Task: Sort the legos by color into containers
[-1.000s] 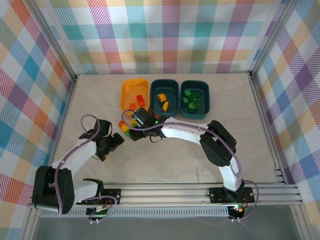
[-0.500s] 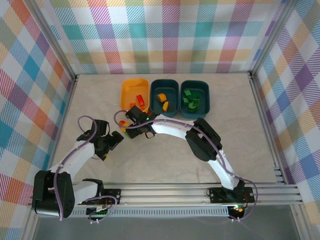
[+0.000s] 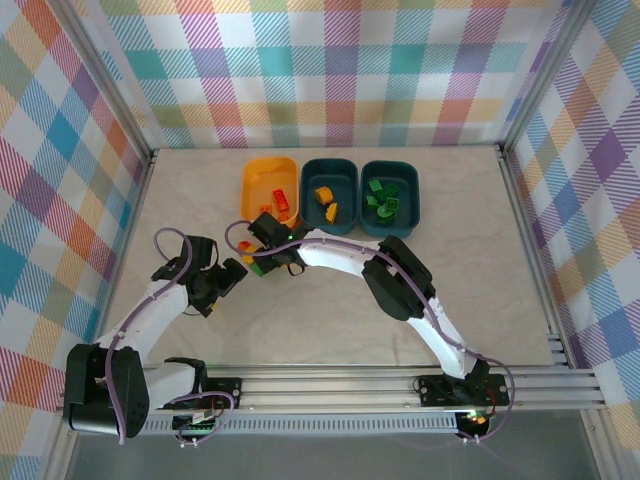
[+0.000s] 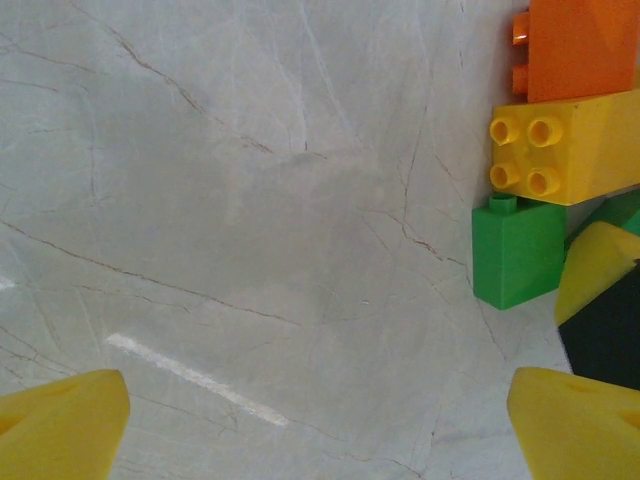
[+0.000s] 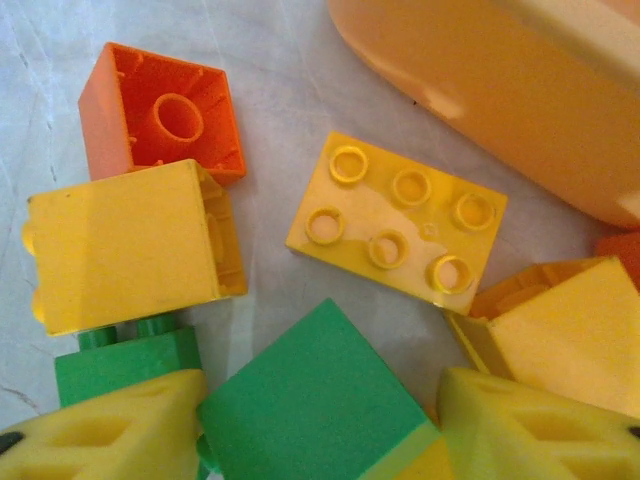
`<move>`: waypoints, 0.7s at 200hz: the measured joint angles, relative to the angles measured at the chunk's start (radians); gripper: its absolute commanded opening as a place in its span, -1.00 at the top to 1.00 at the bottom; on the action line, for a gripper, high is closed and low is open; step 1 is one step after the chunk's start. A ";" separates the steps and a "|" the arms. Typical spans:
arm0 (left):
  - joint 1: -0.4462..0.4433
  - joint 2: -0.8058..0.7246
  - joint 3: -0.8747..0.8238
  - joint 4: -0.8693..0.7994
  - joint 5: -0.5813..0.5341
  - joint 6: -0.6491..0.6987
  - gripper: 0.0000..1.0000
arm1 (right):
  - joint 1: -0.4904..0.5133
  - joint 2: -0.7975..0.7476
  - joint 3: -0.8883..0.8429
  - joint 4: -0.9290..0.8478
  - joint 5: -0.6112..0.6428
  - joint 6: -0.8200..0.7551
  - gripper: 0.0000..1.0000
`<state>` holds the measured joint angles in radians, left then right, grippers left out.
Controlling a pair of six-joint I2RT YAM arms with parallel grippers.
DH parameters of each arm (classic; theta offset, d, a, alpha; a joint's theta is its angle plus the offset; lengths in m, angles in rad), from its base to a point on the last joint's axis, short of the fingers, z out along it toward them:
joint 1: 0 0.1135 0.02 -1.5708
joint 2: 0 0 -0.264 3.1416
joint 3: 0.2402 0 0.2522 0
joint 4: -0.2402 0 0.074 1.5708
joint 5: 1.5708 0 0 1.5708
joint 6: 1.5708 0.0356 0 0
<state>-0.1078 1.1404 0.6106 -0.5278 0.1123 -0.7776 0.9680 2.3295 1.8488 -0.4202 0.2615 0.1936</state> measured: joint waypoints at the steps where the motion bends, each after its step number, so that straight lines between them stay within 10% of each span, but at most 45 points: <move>1: 0.000 0.000 0.000 0.000 0.000 0.000 -0.94 | 0.000 0.000 -0.001 0.002 0.000 0.002 -0.05; 140: 0.000 0.028 0.005 0.034 0.075 0.000 -0.92 | -0.109 -0.474 -0.356 0.100 -0.090 0.061 0.17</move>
<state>-0.1078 1.1687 0.6155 -0.4938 0.1871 -0.7780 0.8589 1.8557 1.4933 -0.3202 0.1719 0.2543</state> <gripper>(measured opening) 0.960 0.473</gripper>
